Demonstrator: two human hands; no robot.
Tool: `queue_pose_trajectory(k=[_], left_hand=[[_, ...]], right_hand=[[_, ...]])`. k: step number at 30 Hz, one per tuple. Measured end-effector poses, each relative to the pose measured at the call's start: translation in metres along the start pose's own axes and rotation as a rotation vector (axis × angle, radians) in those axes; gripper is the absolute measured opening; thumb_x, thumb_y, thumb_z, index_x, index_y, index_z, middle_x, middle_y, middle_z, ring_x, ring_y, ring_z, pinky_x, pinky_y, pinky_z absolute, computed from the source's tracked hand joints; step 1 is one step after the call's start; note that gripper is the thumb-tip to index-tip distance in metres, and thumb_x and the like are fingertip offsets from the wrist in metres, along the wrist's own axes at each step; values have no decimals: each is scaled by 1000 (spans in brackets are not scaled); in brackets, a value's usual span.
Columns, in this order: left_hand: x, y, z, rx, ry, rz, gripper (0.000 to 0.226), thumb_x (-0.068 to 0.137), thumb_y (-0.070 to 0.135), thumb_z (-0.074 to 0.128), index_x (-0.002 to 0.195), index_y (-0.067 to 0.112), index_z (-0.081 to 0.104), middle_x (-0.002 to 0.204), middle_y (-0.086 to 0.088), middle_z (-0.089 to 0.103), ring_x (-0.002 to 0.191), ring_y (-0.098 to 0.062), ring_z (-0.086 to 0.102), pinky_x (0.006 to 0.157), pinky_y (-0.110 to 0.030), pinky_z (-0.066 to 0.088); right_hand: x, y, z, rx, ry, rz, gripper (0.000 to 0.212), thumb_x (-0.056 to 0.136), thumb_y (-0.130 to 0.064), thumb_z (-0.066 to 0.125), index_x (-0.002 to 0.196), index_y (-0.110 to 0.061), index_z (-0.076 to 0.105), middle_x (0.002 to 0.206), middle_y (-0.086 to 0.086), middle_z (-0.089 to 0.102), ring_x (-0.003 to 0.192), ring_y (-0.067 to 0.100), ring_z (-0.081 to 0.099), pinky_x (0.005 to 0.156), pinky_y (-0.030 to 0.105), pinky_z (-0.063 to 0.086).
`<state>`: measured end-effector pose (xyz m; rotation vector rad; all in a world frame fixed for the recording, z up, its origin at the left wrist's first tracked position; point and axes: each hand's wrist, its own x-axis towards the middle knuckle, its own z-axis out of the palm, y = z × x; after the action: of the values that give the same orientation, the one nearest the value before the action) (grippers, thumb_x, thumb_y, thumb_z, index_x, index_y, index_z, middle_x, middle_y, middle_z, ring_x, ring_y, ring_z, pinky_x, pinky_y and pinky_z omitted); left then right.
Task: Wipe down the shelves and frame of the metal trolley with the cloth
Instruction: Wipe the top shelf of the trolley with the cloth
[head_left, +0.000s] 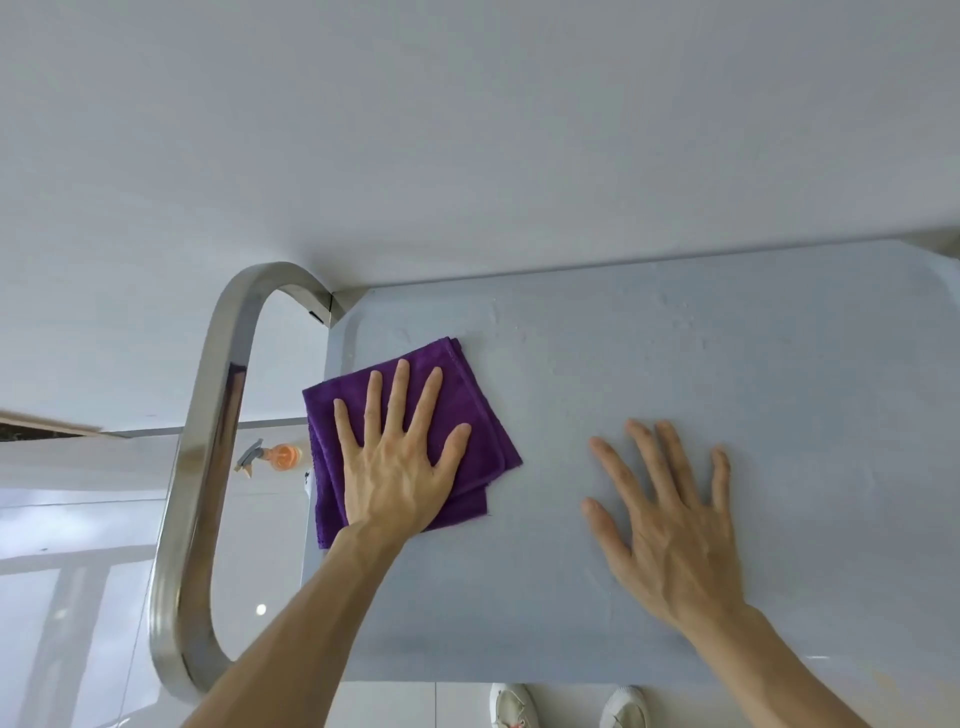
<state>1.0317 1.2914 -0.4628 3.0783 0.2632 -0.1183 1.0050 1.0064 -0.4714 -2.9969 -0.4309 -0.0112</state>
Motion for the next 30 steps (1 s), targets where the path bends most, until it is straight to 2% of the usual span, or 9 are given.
queue_pose_trajectory(k=[9, 18, 21, 26, 30], left_hand=[[5, -2, 1, 4, 8, 23, 69, 95, 74, 12, 156, 42, 7, 166, 4, 11, 153, -25, 5, 120, -61, 4], [90, 10, -9, -41, -20, 18, 71, 91, 76, 4, 155, 45, 0, 167, 9, 0, 153, -24, -4, 120, -61, -1], [96, 27, -8, -38, -12, 89, 69, 94, 73, 7, 156, 43, 1, 167, 9, -1, 153, -26, -4, 119, -63, -1], [68, 64, -3, -46, -3, 305, 67, 96, 70, 19, 156, 41, 10, 166, 10, 7, 153, -28, 3, 117, -67, 0], [20, 37, 4, -43, 24, 353, 68, 97, 70, 25, 157, 41, 10, 165, 12, 12, 154, -23, 4, 117, -65, 10]], right_hand=[[23, 3, 2, -38, -34, -4, 66, 96, -66, 28, 154, -37, 29, 165, 3, 22, 151, 27, 22, 115, 69, 11], [23, 4, 5, -30, -31, 5, 66, 95, -67, 29, 155, -39, 25, 165, 1, 19, 152, 26, 19, 116, 69, 10], [24, 3, 3, -45, -56, 7, 66, 95, -67, 27, 155, -39, 24, 165, 1, 19, 152, 26, 18, 116, 69, 10], [24, 3, 2, -51, -71, 13, 66, 95, -67, 26, 155, -40, 22, 165, 1, 20, 152, 26, 19, 115, 69, 11], [23, 2, 1, -52, -77, 21, 66, 95, -69, 23, 155, -41, 21, 166, 0, 19, 152, 25, 18, 116, 68, 11]])
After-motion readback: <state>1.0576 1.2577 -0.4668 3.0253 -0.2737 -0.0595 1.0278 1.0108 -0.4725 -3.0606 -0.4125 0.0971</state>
